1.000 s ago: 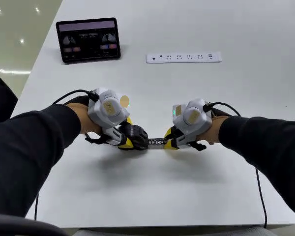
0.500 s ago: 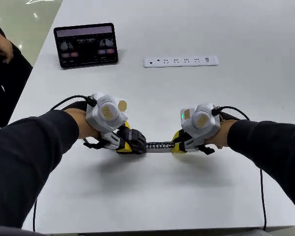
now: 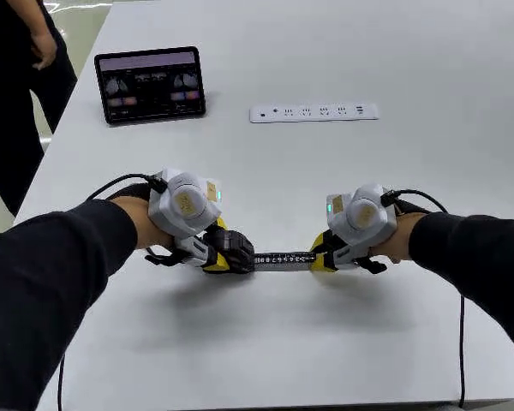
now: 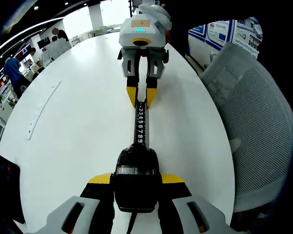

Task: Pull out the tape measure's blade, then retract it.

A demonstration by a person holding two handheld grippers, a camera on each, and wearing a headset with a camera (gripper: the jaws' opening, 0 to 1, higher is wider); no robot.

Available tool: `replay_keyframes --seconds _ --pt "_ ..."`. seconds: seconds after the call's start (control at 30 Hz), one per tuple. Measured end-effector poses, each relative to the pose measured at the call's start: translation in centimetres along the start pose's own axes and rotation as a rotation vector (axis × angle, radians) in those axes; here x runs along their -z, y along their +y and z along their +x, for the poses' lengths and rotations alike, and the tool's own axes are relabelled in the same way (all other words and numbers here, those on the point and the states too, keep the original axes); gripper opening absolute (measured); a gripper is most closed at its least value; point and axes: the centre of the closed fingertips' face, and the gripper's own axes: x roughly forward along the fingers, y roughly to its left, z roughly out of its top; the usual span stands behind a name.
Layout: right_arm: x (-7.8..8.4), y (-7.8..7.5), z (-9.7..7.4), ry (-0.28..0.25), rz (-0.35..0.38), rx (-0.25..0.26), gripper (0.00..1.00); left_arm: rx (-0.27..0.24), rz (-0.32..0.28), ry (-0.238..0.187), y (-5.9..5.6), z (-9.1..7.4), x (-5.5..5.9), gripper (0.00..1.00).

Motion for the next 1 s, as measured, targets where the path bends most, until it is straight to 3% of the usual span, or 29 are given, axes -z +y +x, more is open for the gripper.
replay_keyframes --seconds 0.4,1.0 --pt "2.0 0.0 -1.3 0.01 0.021 0.011 0.08 -0.001 -0.005 0.0 0.0 0.0 0.0 0.3" --pt "2.7 0.1 -1.8 0.018 0.007 0.012 0.08 -0.005 -0.008 -0.005 0.0 0.0 0.1 0.3"
